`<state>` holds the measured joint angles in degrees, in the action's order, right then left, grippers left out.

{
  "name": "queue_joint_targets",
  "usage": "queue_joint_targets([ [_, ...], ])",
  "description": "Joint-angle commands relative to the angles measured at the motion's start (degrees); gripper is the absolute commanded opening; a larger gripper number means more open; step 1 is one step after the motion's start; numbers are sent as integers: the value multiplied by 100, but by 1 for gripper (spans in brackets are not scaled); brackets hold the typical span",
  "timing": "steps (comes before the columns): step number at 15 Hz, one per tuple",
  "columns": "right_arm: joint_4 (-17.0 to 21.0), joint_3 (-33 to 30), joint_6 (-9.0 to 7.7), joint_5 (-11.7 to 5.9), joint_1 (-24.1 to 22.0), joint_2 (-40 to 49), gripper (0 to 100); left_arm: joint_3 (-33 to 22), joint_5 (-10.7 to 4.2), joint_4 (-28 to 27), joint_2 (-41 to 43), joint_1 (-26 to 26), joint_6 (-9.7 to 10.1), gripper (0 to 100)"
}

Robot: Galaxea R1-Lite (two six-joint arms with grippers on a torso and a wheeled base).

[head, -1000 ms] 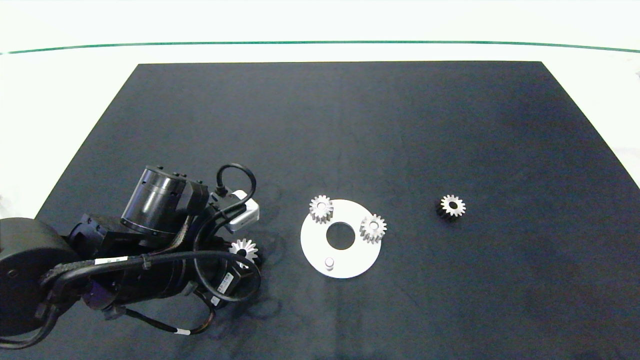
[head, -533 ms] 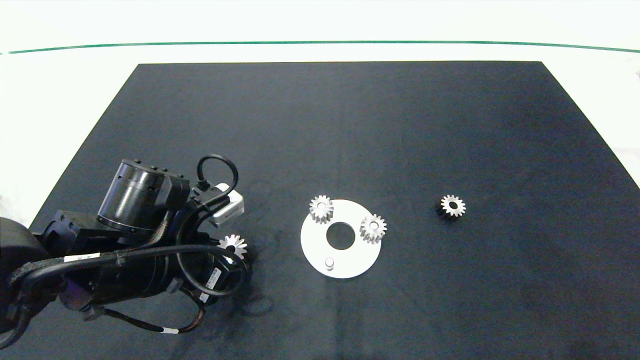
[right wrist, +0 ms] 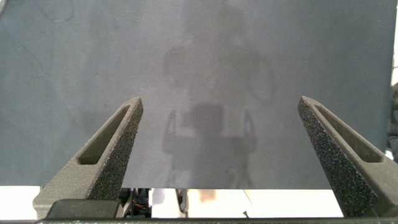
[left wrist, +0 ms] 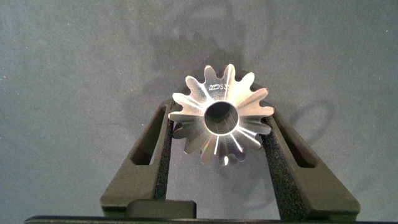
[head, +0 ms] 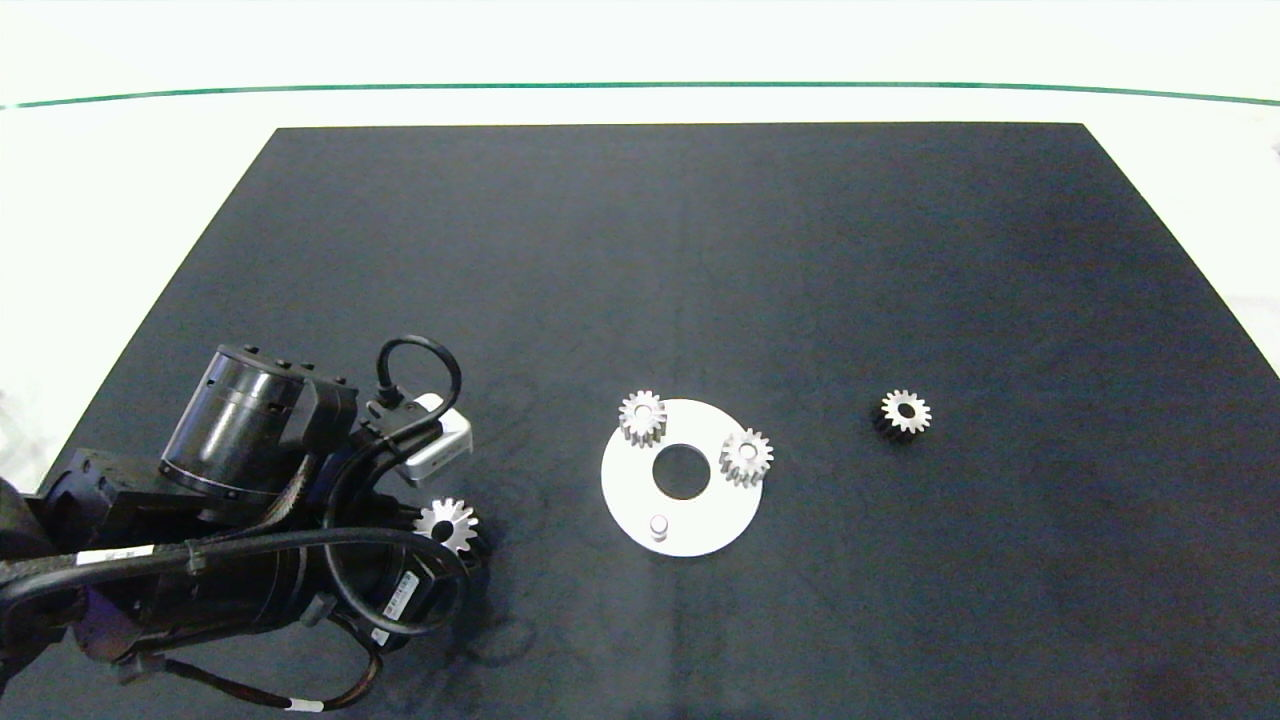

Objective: Remove an incorrectly installed larger gear and replace it with the correct smaller gear

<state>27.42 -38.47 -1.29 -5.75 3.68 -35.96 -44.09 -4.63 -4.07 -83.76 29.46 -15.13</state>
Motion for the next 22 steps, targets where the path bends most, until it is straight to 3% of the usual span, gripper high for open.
queue_joint_targets([
  [1, 18, 7, -3, -22, 1, -16, 100, 59, -3, 12, -44, -2, -16, 28],
  [2, 18, 7, -3, -22, 1, -25, 100, 103, -3, 29, -44, -2, -16, 28],
  [3, 18, 7, -3, -22, 1, -25, 100, 120, -3, 56, -53, -2, -16, 100],
  [12, 9, -11, -3, -31, 1, -95, 100, 103, -20, 170, 97, -37, 1, 100],
  [17, 1, -301, -3, -5, 10, -623, 100, 217, -73, 126, 1134, 147, 186, 100],
  [22, -747, -345, -3, 127, 247, -1501, 100, 226, -99, -806, 2435, -90, 282, 100],
])
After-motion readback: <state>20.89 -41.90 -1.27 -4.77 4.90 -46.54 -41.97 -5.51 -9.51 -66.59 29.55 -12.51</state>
